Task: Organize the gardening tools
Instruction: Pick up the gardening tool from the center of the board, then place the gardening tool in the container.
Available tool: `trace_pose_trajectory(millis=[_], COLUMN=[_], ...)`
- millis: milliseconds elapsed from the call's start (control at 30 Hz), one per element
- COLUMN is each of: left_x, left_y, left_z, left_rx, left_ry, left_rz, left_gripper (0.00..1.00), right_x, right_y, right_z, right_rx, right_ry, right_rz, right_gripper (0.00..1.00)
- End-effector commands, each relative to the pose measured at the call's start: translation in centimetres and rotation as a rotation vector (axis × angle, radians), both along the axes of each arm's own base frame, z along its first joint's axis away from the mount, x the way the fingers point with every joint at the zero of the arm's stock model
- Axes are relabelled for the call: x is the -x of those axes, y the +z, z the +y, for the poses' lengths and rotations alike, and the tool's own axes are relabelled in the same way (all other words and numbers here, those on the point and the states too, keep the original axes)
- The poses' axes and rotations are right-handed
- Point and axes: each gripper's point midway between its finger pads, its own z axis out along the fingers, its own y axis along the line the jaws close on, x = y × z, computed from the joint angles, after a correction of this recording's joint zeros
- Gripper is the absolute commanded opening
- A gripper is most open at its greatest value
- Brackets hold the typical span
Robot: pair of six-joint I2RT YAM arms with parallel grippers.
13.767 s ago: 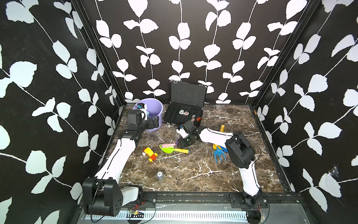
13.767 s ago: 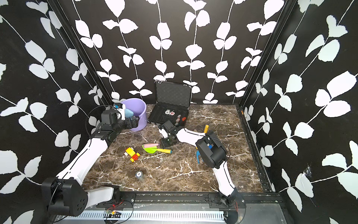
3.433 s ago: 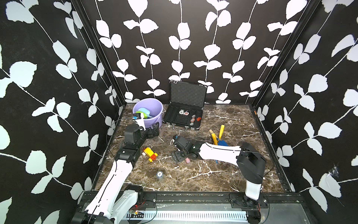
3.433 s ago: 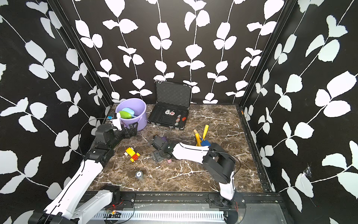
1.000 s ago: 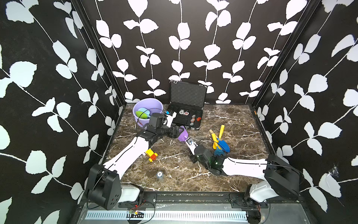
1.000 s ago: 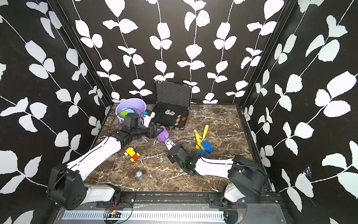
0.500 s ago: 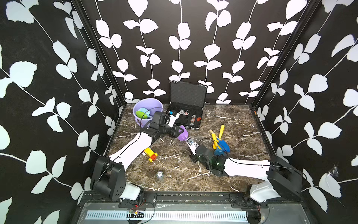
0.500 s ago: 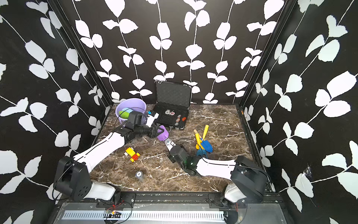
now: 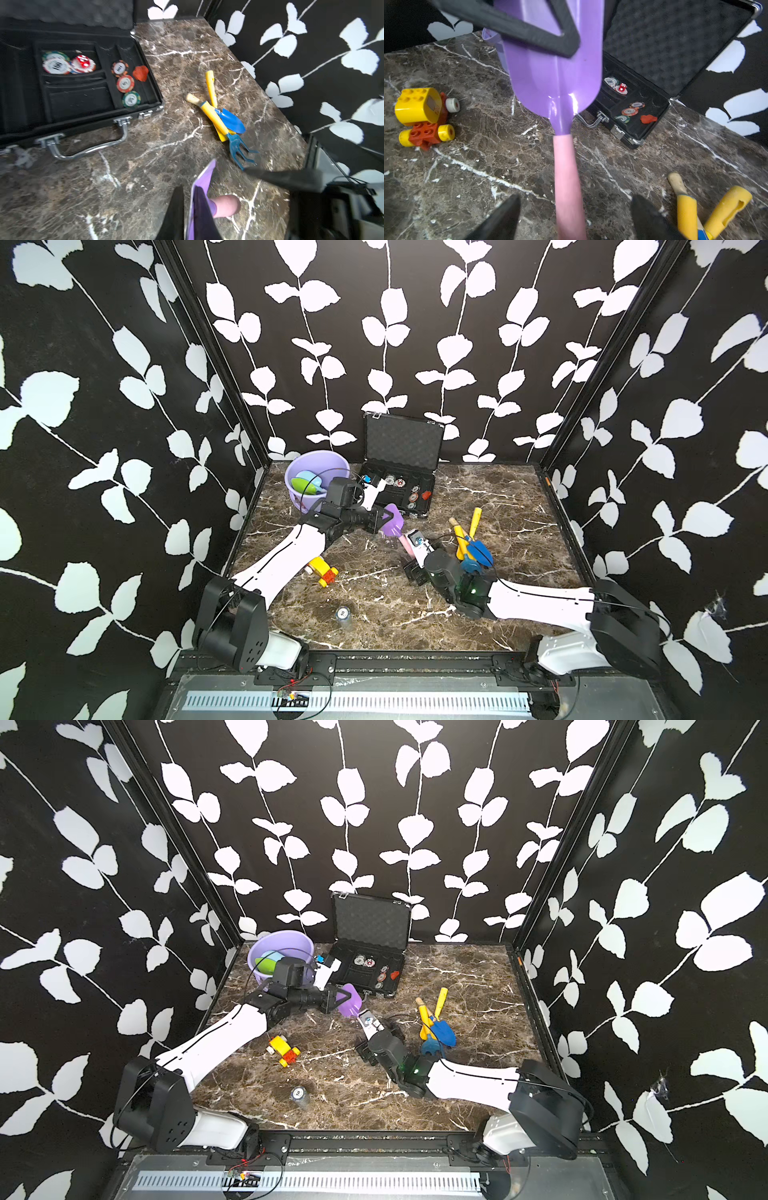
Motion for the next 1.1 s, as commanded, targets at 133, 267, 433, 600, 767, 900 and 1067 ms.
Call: trace_pose_trajectory(millis=[133,267,433,600,767,900,1067], left_x=[-1.3,-2.2,-3.6,-4.6,-5.8,-7.4,-9.8], left_y=[6.1,8.2,11.6,16.5,20.5,22.3,21.9], left_z=[2.3,4.1,7.9,11.3,14.6,16.8,20.1], left_rx=[-0.001,-0.049,-0.160,-0.256,-0.381,-0.450,-0.532], left_ry=[0.133,0.228,0.421,0.589,0.747,0.841,0.938], left_rz=[-0.232,-0.317,-0.445,-0.584,-0.686,-0.730,-0.731], left_gripper=[0.00,0.00,0.00,0.00,0.00,0.00,0.00], right_x=[-2.1,-3.1,-3.2,-2.9,-2.7,-2.5,-2.2], right_y=[2.1,1.3,0.4,-0.5,-1.3,-1.5,-1.6], right_z=[-4.1,-8.3,-12.9,-16.0,-18.1,-19.2,-20.1], right_rx=[-0.092,-0.058,-0.035,-0.048,-0.098,-0.117,-0.119], right_ry=[-0.235,-0.410,-0.564,-0.645,-0.685,-0.702,-0.704], right_rz=[0.081,0.133,0.162,0.218,0.243,0.249,0.275], right_gripper=[0.99,0.99,0.99,0.99,0.99,0.99,0.99])
